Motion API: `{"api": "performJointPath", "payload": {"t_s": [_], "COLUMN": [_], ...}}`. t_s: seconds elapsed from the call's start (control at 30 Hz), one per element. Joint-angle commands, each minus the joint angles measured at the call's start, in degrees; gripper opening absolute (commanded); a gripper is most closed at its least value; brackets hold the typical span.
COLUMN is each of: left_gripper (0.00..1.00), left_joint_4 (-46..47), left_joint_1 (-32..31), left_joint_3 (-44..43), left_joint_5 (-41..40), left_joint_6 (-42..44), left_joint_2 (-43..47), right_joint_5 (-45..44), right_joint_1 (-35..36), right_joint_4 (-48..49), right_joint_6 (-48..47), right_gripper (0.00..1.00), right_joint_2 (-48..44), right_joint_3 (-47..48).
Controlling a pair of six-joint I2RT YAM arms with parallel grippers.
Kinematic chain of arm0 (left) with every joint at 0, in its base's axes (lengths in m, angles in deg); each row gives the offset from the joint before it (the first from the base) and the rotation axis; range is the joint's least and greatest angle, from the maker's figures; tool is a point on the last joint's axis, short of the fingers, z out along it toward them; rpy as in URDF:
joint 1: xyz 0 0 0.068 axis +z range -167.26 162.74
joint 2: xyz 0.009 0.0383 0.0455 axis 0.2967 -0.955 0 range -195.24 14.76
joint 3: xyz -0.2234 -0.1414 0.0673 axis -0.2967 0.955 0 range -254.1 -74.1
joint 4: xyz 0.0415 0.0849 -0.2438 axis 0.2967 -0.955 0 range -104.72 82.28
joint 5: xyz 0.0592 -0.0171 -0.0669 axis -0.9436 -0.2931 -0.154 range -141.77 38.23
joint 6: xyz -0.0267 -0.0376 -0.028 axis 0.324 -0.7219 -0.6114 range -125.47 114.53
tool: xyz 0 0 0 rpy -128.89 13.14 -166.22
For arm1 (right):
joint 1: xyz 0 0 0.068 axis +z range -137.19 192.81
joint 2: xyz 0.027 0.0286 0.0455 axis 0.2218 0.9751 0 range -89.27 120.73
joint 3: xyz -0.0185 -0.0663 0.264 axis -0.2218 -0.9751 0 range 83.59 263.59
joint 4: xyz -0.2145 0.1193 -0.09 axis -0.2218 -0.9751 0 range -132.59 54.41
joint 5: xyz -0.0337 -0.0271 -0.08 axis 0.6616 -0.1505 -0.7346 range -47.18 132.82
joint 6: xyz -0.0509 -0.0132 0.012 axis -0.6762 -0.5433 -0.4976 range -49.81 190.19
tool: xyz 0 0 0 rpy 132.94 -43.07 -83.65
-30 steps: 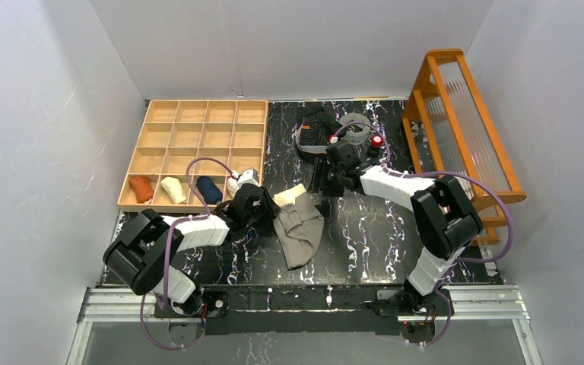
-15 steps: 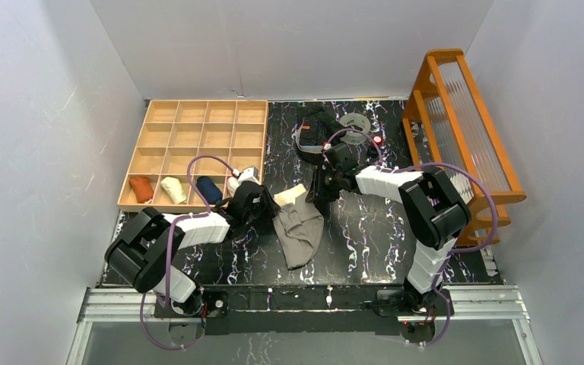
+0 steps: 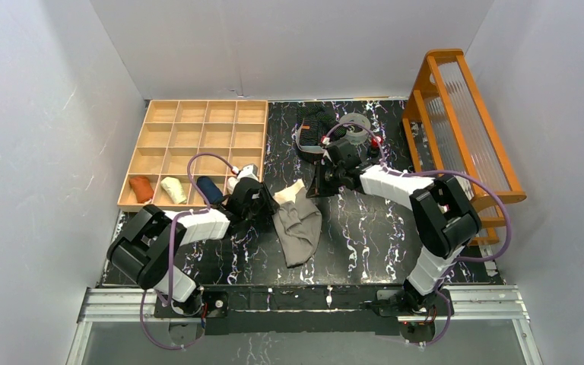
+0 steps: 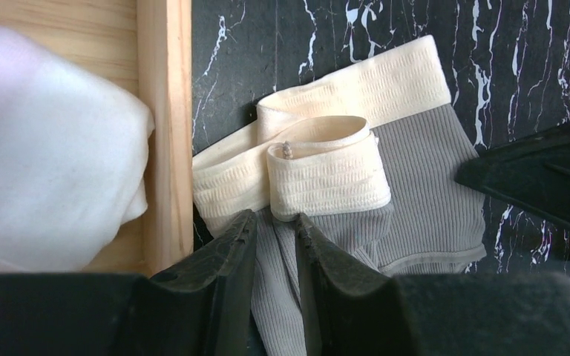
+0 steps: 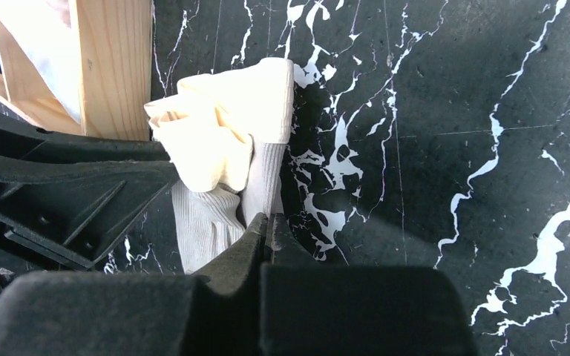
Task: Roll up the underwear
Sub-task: Fold the underwear at the center of the board.
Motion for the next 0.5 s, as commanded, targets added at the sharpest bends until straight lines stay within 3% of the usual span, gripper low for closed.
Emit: {"api": "performJointPath", "payload": {"t_s": [0.0,0.23,0.47], "left_gripper": [0.25,0.25,0.25], "left_joint_4": [-2.5,-3.2,-4.4], "left_joint_1": [1.0,1.4,2.0], "left_joint_3": [-2.0,-2.6,-3.6], "left_joint_5": [-1.0,-1.3,-1.7], "left_joint_6": [1.1,0.0,-0.7], "left_joint_2": [-0.9,-1.9,-2.9], "right_joint_5": [-5.0,-22.9,-32.6], "right_joint_1": [2.6,12.1,21.0], "right_joint_4": [-2.4,-7.4,-8.9], "right_joint_6": [-1.2,-3.4,-2.5], "right_gripper": [0.01,0.01,0.01], "right_joint_2": [-4.0,-5.9,-4.9], "right_joint_3": [1.6,5.1,8.6]}}
